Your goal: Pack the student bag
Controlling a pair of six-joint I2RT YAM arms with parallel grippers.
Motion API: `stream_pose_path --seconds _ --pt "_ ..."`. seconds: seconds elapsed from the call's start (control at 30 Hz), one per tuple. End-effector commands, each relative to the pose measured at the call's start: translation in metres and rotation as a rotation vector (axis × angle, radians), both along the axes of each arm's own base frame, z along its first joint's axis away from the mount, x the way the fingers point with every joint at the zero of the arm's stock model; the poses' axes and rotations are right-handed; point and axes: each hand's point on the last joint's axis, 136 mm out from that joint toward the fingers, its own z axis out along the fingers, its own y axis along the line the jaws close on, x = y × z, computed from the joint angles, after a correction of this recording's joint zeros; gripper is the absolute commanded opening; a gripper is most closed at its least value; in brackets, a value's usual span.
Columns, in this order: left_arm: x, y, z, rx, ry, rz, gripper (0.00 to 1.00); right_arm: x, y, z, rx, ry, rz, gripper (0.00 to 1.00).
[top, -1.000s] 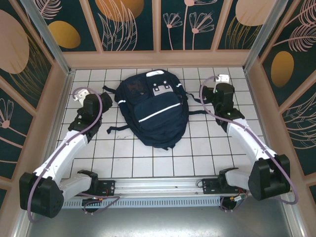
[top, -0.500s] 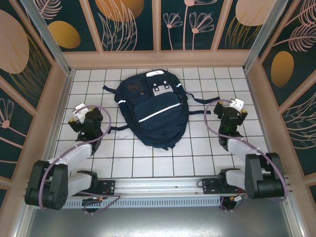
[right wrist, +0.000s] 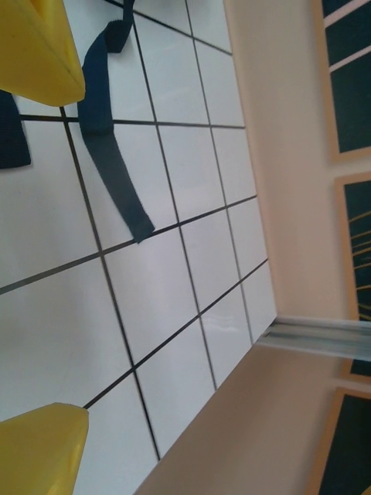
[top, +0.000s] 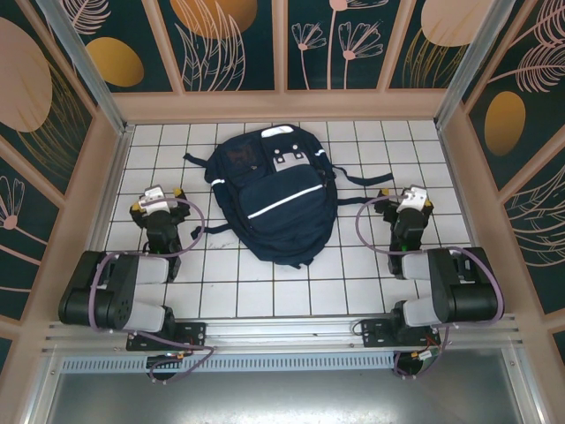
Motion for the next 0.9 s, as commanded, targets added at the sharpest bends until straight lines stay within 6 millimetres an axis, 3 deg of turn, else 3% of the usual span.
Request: stream_pose_path --seconds 0.0,0.3,0.47,0.67,0.87 --pt "0.005 -0.005 0.018 0.017 -0.078 -0.043 0.98 0.002 0.012 0.018 -0.003 -0.101 0.082 0.99" --pt "-0.006 -0.007 0.020 0.020 -0.125 -0.065 0.99 0.005 0.016 0.007 -0.003 -0.092 0.117 0.99" --pt "0.000 -0.013 0.013 0.031 -0.106 -0.100 0.99 0.009 0.009 0.004 0.015 -0.075 0.080 0.99" --pt "0.006 0.003 0.008 -0.016 -0.079 -0.039 0.99 0.013 0.002 0.000 0.050 -0.055 0.067 0.99" --pt "0.005 0.003 0.010 -0.012 -0.088 -0.042 0.99 0.013 0.002 0.001 0.050 -0.056 0.068 0.99"
